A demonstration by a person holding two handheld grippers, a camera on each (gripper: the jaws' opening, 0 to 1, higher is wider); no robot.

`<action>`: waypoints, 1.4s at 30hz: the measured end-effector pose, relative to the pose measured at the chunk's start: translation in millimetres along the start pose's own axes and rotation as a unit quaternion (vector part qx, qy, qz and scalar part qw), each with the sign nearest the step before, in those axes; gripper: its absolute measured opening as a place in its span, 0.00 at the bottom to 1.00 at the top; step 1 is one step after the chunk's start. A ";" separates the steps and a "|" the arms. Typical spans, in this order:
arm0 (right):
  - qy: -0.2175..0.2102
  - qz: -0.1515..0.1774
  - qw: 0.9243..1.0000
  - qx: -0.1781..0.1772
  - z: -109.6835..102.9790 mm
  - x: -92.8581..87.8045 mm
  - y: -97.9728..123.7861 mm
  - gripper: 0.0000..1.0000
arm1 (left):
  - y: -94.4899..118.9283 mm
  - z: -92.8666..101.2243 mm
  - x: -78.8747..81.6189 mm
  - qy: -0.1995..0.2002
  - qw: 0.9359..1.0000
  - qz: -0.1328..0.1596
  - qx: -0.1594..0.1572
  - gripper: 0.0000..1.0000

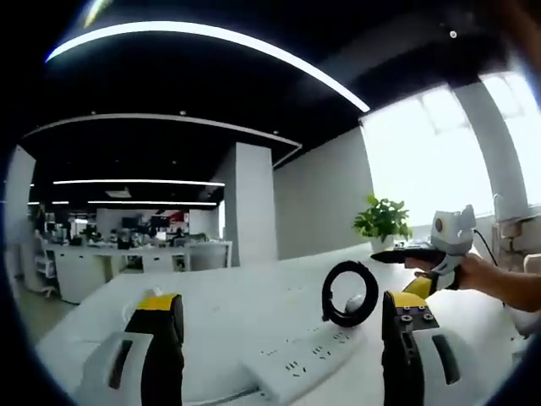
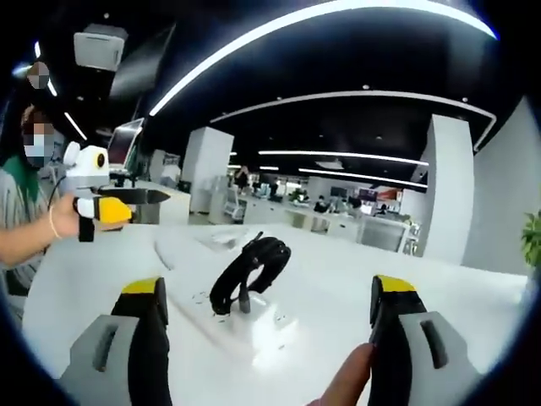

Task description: Straighten the power strip on the desk, plug the charger into it

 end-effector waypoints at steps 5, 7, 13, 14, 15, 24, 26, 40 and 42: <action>0.006 -0.012 1.000 -0.007 -2.5 -8.0 7.1 0.98 | 9.8 1.5 -1.6 0.001 1.000 0.000 0.008 0.99; 0.004 -0.016 1.000 -0.008 -4.7 -10.9 9.6 0.98 | 13.7 3.3 -2.5 0.000 1.000 -0.001 0.007 0.99; 0.001 0.005 1.000 0.007 -10.2 -14.1 14.0 0.98 | 22.6 9.9 -6.4 -0.001 1.000 -0.002 0.007 0.99; -0.001 0.006 1.000 0.008 -10.4 -14.1 15.1 0.97 | 23.8 10.4 -6.6 0.000 1.000 -0.001 0.007 0.99; -0.002 0.006 1.000 0.009 -11.1 -14.0 15.5 0.97 | 24.9 10.6 -6.8 0.001 1.000 0.000 0.006 0.99; 0.000 0.020 1.000 0.004 -17.5 -13.5 24.2 0.98 | 35.1 15.0 -10.2 0.000 1.000 -0.001 0.012 0.99; 0.000 0.023 1.000 0.003 -17.8 -13.9 25.3 0.98 | 38.1 16.8 -11.8 -0.002 1.000 -0.007 0.012 0.99; -0.027 0.022 0.999 -0.018 -24.7 -21.9 47.4 0.98 | 53.8 21.7 -19.8 0.010 0.999 -0.021 0.027 0.99; -0.023 0.020 0.999 -0.029 -25.6 -22.0 50.5 0.98 | 56.7 22.6 -21.1 0.011 0.999 -0.026 0.031 0.99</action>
Point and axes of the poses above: the point that each gripper's makers call its tool centre point, and the gripper's own axes: y roughly backward along the fingers, z roughly to its right, x roughly out of its top, the point moved 10 cm from there along y, roughly backward along the fingers, and after that the axes turned 13 degrees about -y, right-handed, at the moved point
